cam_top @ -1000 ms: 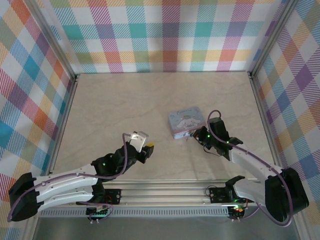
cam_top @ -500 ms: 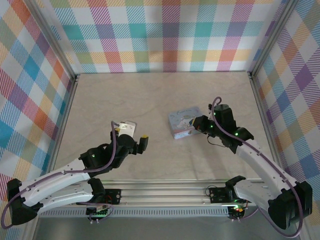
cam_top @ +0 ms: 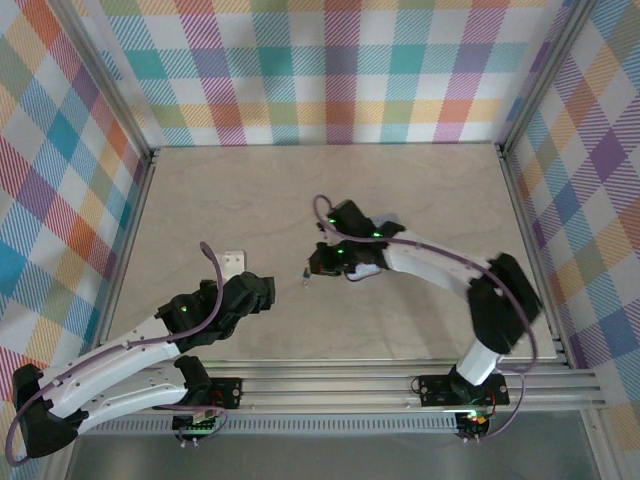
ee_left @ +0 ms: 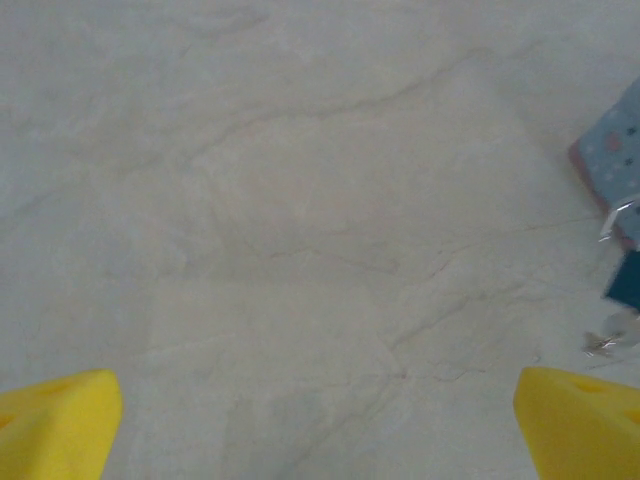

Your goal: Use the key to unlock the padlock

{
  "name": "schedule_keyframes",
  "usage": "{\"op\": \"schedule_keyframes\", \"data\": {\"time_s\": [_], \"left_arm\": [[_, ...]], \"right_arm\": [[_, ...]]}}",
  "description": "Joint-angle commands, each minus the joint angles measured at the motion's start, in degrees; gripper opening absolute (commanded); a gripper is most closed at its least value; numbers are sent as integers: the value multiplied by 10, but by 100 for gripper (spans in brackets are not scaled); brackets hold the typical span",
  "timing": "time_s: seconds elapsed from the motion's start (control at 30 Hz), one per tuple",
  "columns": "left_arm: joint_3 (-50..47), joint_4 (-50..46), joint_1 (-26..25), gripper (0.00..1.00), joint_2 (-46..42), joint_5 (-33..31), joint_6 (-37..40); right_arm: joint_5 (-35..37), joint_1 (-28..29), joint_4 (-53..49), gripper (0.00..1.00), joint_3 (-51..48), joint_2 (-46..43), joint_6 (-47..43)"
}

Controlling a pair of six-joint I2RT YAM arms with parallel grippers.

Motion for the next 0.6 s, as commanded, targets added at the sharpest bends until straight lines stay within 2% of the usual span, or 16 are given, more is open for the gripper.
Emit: {"op": "schedule_keyframes", "data": {"time_s": [0.0,0.17,0.23,0.3,0.37,0.47,0.57], "left_arm": [[-30,-37,9,100,-17,15,-81],[-68,-30,9,100,-48,27,-108],[-77,-28,9,100,-57,28,-110],[-81,-27,9,100,-64,28,-107],[-81,-21,10,100,-67,33,-92],[-78,12,15,100,-66,63,-44],[-67,51,48,100,-58,102,1]], "right_arm": [[-78,12,-22,0,69,72,-29],[-64,12,-55,2,138,143,-53],[-53,12,-79,14,162,162,-64],[-35,12,-103,34,180,166,-74],[-14,12,-115,48,186,150,-88],[26,10,-127,53,188,107,-119],[65,-3,-138,58,179,49,-154]]}}
